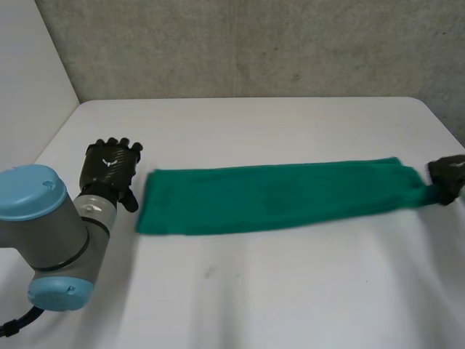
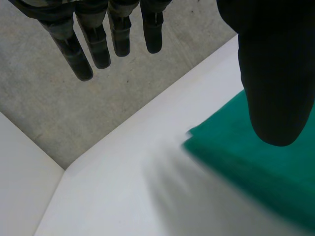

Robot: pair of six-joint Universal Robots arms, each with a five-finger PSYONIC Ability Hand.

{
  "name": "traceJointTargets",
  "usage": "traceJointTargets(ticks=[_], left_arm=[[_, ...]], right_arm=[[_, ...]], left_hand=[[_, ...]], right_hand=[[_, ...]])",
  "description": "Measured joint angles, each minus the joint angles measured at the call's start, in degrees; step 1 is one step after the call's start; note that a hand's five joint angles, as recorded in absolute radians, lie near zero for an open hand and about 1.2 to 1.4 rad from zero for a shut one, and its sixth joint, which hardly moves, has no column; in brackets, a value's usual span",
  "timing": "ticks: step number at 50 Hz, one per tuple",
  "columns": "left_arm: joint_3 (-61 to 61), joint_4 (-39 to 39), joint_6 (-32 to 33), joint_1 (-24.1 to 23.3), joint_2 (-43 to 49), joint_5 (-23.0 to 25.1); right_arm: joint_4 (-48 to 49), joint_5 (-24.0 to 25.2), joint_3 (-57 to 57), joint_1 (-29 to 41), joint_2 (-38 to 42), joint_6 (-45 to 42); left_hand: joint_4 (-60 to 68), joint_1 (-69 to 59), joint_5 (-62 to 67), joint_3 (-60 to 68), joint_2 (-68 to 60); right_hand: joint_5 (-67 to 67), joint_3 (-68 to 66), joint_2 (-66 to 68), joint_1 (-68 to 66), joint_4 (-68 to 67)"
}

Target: Fold the towel.

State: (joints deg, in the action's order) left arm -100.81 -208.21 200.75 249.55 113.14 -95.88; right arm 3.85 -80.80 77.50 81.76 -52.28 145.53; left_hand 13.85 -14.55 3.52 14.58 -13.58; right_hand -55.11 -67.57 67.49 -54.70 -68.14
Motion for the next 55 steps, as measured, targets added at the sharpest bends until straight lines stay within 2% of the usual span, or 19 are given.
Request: traceJointTargets(ticks=[5,11,17,22,26,28,30,33,38,39,41,42,43,44,45,49,51,53,55], left_arm=[[-0.15,0.0,0.0,-0.02,-0.21,-0.07],[-0.44,0.18,-0.01,-0.01,-1.03,-0.22],[-0.62,0.53,-0.01,-0.02,-1.75,-0.4],[-1.11,0.57,-0.01,-0.03,-2.32,-0.43],[-1.36,0.57,-0.01,-0.06,-2.55,-0.44],[-1.5,0.56,-0.01,-0.08,-2.65,-0.47],[-1.54,0.56,-0.01,-0.08,-2.65,-0.48],[-1.63,0.55,-0.01,-0.13,-2.63,-0.51],[-1.84,0.55,-0.01,-0.21,-2.59,-0.48],[-1.88,0.55,-0.01,-0.23,-2.59,-0.47],[-2.01,0.52,-0.01,-0.41,-2.57,-0.41],[-2.04,0.51,-0.01,-0.53,-2.57,-0.38],[-2.07,0.49,-0.01,-0.71,-2.57,-0.34],[-2.08,0.48,-0.01,-0.88,-2.57,-0.31],[-2.06,0.45,-0.01,-1.14,-2.57,-0.28],[-1.9,0.33,-0.01,-2.17,-2.57,-0.18],[-1.9,0.33,-0.01,-2.17,-2.57,-0.18],[-1.74,0.13,-0.01,-3.15,-2.54,-0.12],[-1.67,0.02,-0.01,-3.72,-2.51,-0.11]], right_arm=[[0.55,-2.36,-0.64,-1.8,-2.29,-1.55],[0.99,-3.56,-3.29,-3.02,-4.64,-9.95],[1.11,-0.85,-6.43,6.17,-6.08,-12.45],[1.38,4.64,-8.74,19.59,-6.9,-11.95],[2.05,8.17,-9.98,26.99,-6.1,-12.07],[3.25,11.39,-11.44,33.83,-3.74,-12.58],[3.58,12.11,-11.87,35.55,-2.85,-12.77],[4.88,14.88,-14.0,42.96,2.37,-14.09],[5.34,15.85,-15.25,48.44,8.56,-16.84],[5.34,15.8,-15.33,49.01,9.38,-17.36],[5.42,15.22,-15.46,50.0,11.11,-18.69],[5.47,14.71,-15.49,50.17,11.5,-19.1],[5.49,14.14,-15.49,50.22,11.64,-19.33],[5.51,13.25,-15.42,50.17,11.5,-19.4],[5.54,11.97,-15.27,49.95,10.93,-19.18],[5.35,5.87,-13.29,46.98,5.83,-14.37],[5.35,5.87,-13.29,46.98,5.83,-14.37],[4.88,2.3,-9.48,42.98,1.3,-6.68],[4.15,1.09,-5.69,39.52,-1.57,-0.7]], left_hand=[[0.0,0.0,0.0,0.0,0.0],[0.0,0.0,0.0,0.0,0.0],[-0.17,0.0,-0.01,0.0,0.0],[-0.17,0.0,-0.28,0.0,0.0],[-0.2,0.0,-0.27,0.0,0.0],[-0.32,0.0,-0.27,0.0,0.0],[-0.32,0.0,-0.27,0.0,0.0],[-0.32,0.0,-0.27,0.0,0.07],[-0.32,0.0,-0.33,0.0,0.07],[-0.32,0.0,-0.27,0.0,0.07],[-0.32,0.0,-0.27,0.0,0.07],[-0.32,0.0,-0.27,0.0,0.07],[-0.32,0.0,-0.27,0.0,0.07],[-0.32,0.0,-0.27,0.0,0.07],[-0.32,0.0,-0.27,0.0,0.07],[-0.32,0.0,-0.27,0.0,0.07],[-0.32,0.0,-0.27,0.0,0.07],[-0.32,0.0,-0.27,0.0,0.07],[-0.32,0.0,-0.27,0.0,0.07]], right_hand=[[-0.8,0.0,0.0,0.0,-0.01],[-1.07,0.0,0.0,0.0,-0.01],[-1.29,0.0,0.0,-0.49,-0.14],[-1.42,0.0,0.0,-0.54,-0.18],[-1.42,0.0,0.0,-0.81,-0.18],[-1.43,0.0,0.0,-0.81,-0.19],[-1.43,0.0,0.0,-0.81,-0.19],[-1.56,0.0,0.0,-0.81,-0.19],[-1.6,0.0,0.0,-0.81,-0.19],[-1.61,0.01,-0.05,-0.8,-0.16],[15.01,19.2,-19.14,16.36,18.39],[15.01,19.2,-19.14,16.36,18.39],[29.77,32.99,-34.28,30.84,33.28],[29.77,32.99,-34.28,30.84,33.28],[45.53,49.31,-49.48,40.93,49.07],[51.54,55.47,-54.93,43.24,54.91],[51.54,55.47,-54.93,43.24,54.91],[51.55,55.47,-54.93,43.24,54.91],[51.55,55.46,-54.93,43.24,54.91]])
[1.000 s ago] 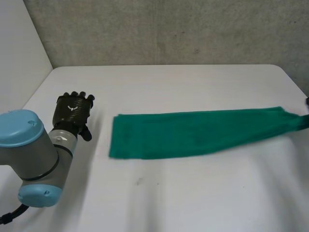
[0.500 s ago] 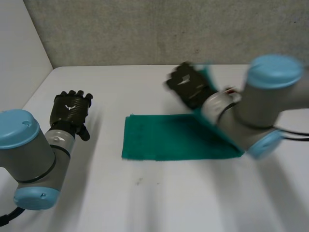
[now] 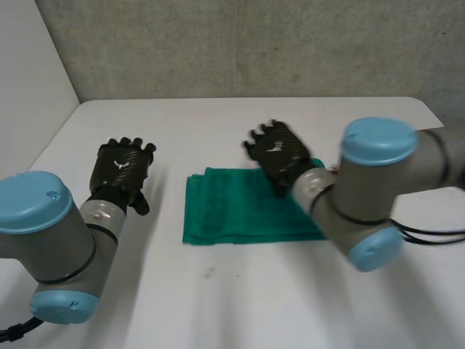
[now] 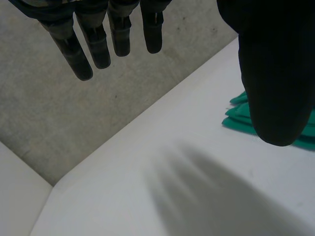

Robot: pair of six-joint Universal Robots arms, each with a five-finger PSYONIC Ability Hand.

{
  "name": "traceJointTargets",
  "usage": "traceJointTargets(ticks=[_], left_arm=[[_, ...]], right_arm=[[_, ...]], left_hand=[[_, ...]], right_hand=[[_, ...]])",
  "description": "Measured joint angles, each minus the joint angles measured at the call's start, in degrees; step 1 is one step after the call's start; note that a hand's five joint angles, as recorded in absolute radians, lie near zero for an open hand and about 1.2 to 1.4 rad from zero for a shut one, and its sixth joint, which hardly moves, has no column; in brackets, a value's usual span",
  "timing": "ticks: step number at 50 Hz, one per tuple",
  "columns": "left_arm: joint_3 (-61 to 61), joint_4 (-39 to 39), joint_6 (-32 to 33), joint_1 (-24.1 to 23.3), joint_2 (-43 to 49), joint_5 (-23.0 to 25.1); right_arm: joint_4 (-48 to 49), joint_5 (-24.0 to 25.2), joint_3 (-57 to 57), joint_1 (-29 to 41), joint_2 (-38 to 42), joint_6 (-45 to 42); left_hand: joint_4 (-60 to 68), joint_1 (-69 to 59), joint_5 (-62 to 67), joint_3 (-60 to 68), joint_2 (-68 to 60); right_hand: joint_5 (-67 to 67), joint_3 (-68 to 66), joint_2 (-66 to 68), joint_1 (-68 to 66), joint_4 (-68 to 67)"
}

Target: Fold the towel.

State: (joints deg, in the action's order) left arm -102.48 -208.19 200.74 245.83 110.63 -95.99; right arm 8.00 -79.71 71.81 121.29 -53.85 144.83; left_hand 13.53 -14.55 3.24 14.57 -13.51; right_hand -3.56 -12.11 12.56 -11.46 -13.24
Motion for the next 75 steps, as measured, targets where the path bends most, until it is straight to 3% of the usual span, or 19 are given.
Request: traceJointTargets(ticks=[10,13,15,18,19,22,31,38,39,41,43,44,47,49,50,53,63,65,75], left_arm=[[-0.23,-0.1,0.06,-1.06,0.41,-0.06],[-0.34,-0.06,0.08,-1.3,0.46,-0.14],[-0.39,-0.05,0.08,-1.39,0.44,-0.19],[-0.51,-0.03,0.09,-1.59,0.29,-0.32],[-0.56,-0.01,0.09,-1.67,0.2,-0.37],[-0.64,0.03,0.09,-1.84,0.04,-0.45],[-0.37,0.19,0.09,-2.47,-1.36,-0.57],[1.02,0.12,0.05,-2.62,-2.17,-0.55],[1.67,0.12,0.0,-2.7,-2.2,-0.54],[2.5,0.14,-0.13,-2.93,-2.17,-0.53],[3.38,0.2,-0.33,-3.27,-2.06,-0.52],[4.42,0.29,-0.66,-3.72,-1.89,-0.52],[7.14,0.55,-2.1,-5.03,-1.22,-0.48],[7.14,0.55,-2.1,-5.03,-1.22,-0.48],[9.68,1.0,-4.25,-6.29,-0.32,-0.43],[13.05,2.21,-7.67,-7.89,1.27,-0.31],[22.56,9.96,-17.2,-12.22,8.89,-0.02],[26.81,16.59,-21.56,-13.95,15.05,-0.16],[27.38,23.81,-22.17,-14.01,20.73,-5.08]], right_arm=[[-3.81,1.67,13.6,-13.55,-4.12,8.58],[-4.13,2.81,15.19,-16.41,-3.62,8.21],[-4.18,3.13,15.27,-17.28,-3.18,7.97],[-4.1,3.33,14.19,-18.44,-2.13,7.48],[-4.0,3.27,13.24,-18.56,-1.79,7.38],[-3.86,3.05,11.36,-18.23,-1.57,7.43],[-5.79,3.38,-1.41,-3.86,-2.03,8.56],[-9.57,6.68,-8.01,8.11,3.7,8.88],[-10.15,7.08,-9.05,9.71,5.47,8.9],[-10.65,6.8,-10.12,10.81,6.92,9.03],[-10.94,5.92,-10.84,11.29,7.71,9.34],[-11.1,5.08,-11.27,11.49,8.06,9.72],[-11.2,0.43,-11.98,11.31,7.37,13.56],[-11.2,0.43,-11.98,11.31,7.37,13.56],[-11.01,-2.05,-11.54,10.29,5.59,17.66],[-10.81,-2.89,-10.07,7.27,2.96,23.14],[-11.21,1.38,-6.6,-1.2,-0.38,31.76],[-11.78,3.81,-6.33,-3.36,2.03,32.57],[-14.96,4.5,-9.22,-3.4,10.03,31.02]], left_hand=[[0.0,0.0,0.0,0.0,0.0],[0.0,0.0,0.0,0.0,0.0],[0.0,0.0,0.0,0.0,0.0],[0.0,0.0,0.0,0.0,0.0],[0.0,0.0,0.0,0.0,0.0],[0.0,0.0,0.0,0.0,0.0],[0.0,0.0,0.0,0.0,0.0],[0.0,0.0,0.0,0.0,0.0],[0.0,0.0,0.0,0.0,0.0],[0.0,0.0,0.0,0.0,0.0],[0.0,0.0,0.0,0.0,0.0],[0.0,0.0,0.0,0.0,0.0],[0.0,0.0,0.0,0.0,0.0],[0.0,0.0,0.0,0.0,0.0],[0.1,0.0,0.09,0.0,-0.04],[0.14,0.0,0.13,0.0,-0.1],[0.14,0.0,0.19,0.0,-0.11],[0.14,-0.01,0.17,0.0,-0.11],[0.11,0.0,0.19,0.0,-0.1]], right_hand=[[0.0,0.0,0.0,0.0,0.0],[-28.17,-30.63,30.72,-26.29,-29.49],[-39.48,-43.8,43.96,-35.07,-41.69],[-39.48,-43.8,43.96,-35.07,-41.69],[-51.23,-55.3,54.92,-41.04,-54.57],[-51.56,-55.47,54.92,-41.04,-54.92],[-52.35,-55.47,54.92,-41.79,-54.93],[-52.43,-55.04,54.49,-41.76,-54.61],[-50.72,-52.22,51.71,-41.39,-51.79],[-34.91,-34.85,34.13,-26.4,-35.09],[-28.04,-29.1,28.21,-19.63,-28.17],[-8.01,-9.4,8.52,-4.76,-8.4],[-0.41,-1.02,1.08,-0.4,-0.42],[-0.41,-1.02,1.08,-0.4,-0.42],[-0.02,-0.03,0.06,-0.1,-0.02],[-0.01,-0.03,0.06,-0.1,-0.02],[0.0,-0.03,0.06,-0.1,-0.02],[0.0,-0.03,0.06,-0.1,-0.02],[0.0,-0.03,0.06,-0.1,-0.02]])
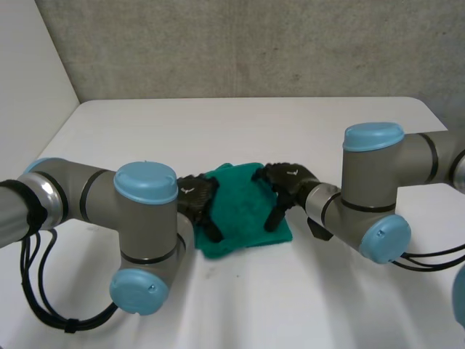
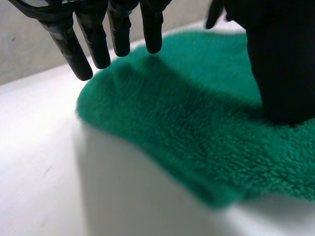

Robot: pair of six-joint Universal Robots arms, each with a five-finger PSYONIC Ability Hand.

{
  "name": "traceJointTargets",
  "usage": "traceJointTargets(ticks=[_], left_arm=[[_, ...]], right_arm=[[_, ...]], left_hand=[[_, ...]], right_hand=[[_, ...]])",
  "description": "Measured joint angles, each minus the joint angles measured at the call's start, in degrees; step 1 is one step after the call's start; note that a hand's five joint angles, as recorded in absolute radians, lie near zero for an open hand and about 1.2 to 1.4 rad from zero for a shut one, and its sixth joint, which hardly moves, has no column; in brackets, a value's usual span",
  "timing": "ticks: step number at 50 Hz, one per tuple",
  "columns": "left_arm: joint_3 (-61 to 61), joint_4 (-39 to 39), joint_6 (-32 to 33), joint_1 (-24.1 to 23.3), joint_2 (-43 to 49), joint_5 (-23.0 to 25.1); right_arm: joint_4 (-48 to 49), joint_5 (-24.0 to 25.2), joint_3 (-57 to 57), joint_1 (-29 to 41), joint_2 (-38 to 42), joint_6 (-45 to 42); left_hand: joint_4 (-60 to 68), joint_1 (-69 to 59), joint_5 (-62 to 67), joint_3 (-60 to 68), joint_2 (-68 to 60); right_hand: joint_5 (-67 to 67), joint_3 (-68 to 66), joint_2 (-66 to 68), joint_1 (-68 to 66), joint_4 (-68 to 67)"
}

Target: Fold the towel.

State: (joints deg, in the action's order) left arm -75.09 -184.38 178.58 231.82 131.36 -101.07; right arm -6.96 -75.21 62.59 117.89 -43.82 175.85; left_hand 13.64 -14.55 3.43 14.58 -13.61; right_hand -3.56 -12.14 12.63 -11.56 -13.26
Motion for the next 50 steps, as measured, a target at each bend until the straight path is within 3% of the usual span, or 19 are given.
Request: traceJointTargets(ticks=[5,13,27,28,36,44,50], left_arm=[[-1.75,1.15,3.05,0.99,0.09,-2.78],[-4.44,0.73,8.65,1.53,-0.55,-3.06],[-2.55,0.16,9.89,1.63,-11.81,-2.71],[-1.63,0.22,9.76,2.67,-16.44,-2.63],[1.69,3.86,7.47,10.06,-28.03,0.88],[4.04,13.44,1.72,16.19,-32.91,6.81],[3.5,16.27,0.62,17.05,-34.46,8.37]], right_arm=[[-3.19,-0.32,-1.45,0.28,2.29,-3.47],[-4.99,-0.93,-1.53,0.36,2.17,-6.58],[-3.25,-5.28,0.93,-0.87,-8.64,-5.79],[-0.78,-9.67,2.15,-2.75,-14.8,-4.92],[3.23,-17.89,3.72,-8.94,-28.3,-3.99],[0.68,-17.75,3.65,-11.7,-32.8,-4.48],[-0.83,-15.5,3.99,-11.65,-33.03,-4.62]], left_hand=[[-0.1,0.0,-0.17,0.0,0.09],[-0.11,2.09,-0.18,0.0,0.09],[-0.79,2.27,-0.83,-1.22,0.67],[-0.79,2.27,-0.83,-1.22,0.76],[-0.8,2.27,-0.83,-1.22,0.89],[-1.54,2.28,-0.82,-2.12,1.45],[-1.63,2.28,-0.83,-2.19,1.57]], right_hand=[[0.01,0.0,0.0,0.13,0.0],[0.54,0.0,-0.66,1.43,0.0],[0.57,0.0,-0.66,1.43,0.0],[0.57,0.0,-0.66,1.43,0.0],[0.57,0.0,-0.66,1.43,0.0],[0.57,0.0,-0.66,1.43,0.0],[0.57,0.0,-0.66,1.43,0.0]])
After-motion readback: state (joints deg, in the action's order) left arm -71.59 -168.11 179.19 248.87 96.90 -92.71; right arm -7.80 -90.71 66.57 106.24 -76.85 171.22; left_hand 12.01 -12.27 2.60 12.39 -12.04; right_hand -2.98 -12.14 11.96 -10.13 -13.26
